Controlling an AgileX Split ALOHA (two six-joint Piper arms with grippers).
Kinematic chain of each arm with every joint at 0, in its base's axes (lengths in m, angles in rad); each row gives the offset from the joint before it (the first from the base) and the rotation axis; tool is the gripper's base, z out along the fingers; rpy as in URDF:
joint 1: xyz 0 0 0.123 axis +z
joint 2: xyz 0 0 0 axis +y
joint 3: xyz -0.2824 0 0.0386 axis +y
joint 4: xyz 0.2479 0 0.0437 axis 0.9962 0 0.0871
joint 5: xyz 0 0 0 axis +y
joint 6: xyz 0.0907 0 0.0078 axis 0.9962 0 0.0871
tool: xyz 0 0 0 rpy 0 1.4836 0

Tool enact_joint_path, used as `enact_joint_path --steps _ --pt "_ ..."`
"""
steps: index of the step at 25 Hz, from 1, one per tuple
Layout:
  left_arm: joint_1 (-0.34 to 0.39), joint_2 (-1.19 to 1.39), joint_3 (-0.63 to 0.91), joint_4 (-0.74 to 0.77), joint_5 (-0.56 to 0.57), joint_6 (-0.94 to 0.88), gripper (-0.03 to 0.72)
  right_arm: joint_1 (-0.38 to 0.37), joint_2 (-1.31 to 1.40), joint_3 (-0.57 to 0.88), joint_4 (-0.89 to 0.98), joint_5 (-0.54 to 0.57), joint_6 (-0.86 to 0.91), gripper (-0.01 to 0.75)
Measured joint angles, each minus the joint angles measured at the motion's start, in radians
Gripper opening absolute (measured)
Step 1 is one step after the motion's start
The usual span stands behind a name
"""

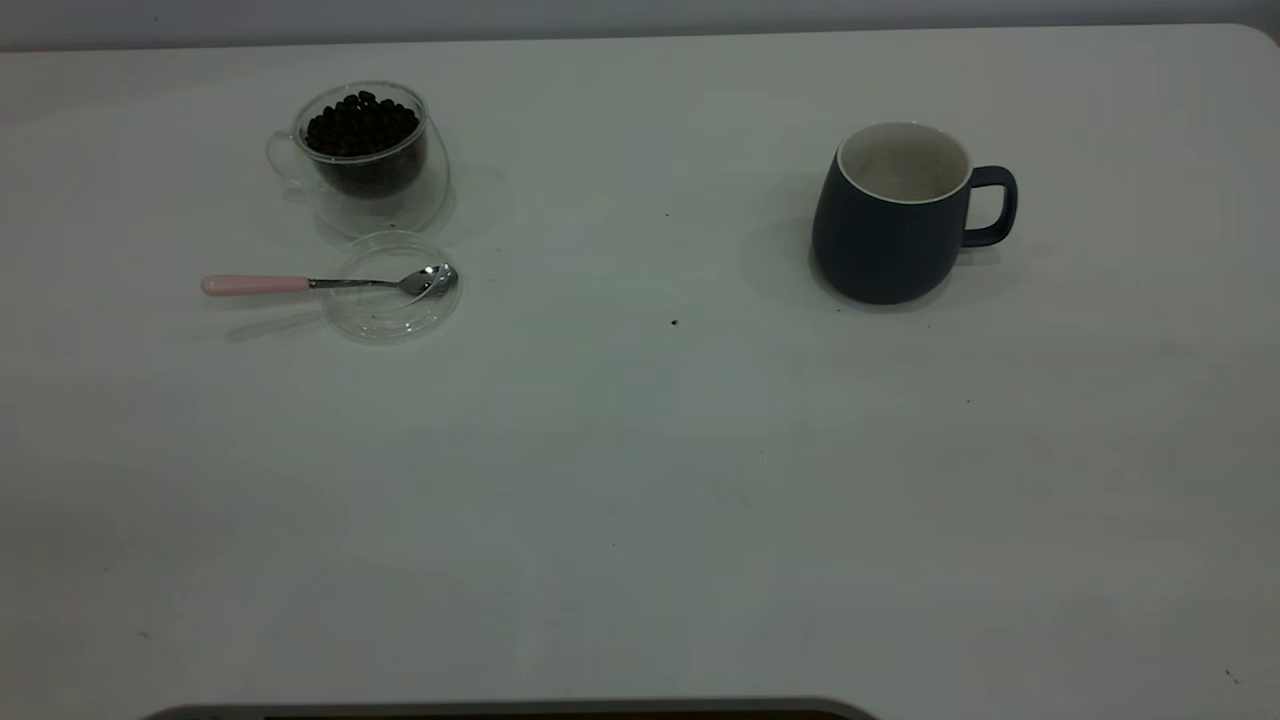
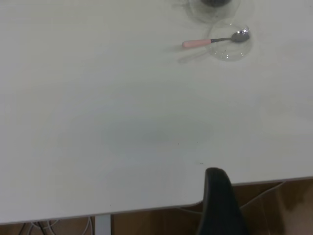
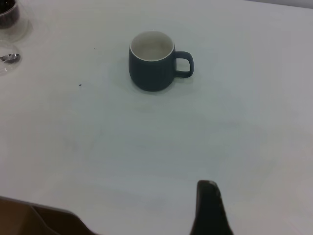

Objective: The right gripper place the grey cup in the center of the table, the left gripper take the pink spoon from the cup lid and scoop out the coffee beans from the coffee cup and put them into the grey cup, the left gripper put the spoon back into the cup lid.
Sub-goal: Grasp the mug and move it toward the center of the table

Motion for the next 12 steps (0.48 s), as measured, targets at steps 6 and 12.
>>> enact_joint_path --steps 6,12 --pt "0.000 0.000 0.000 0.000 0.000 0.000 0.524 0.000 0.000 0.000 0.007 -0.001 0.000 0.551" --pt "0.000 0.000 0.000 0.000 0.000 0.000 0.524 0.000 0.000 0.000 0.074 -0.008 0.000 0.551"
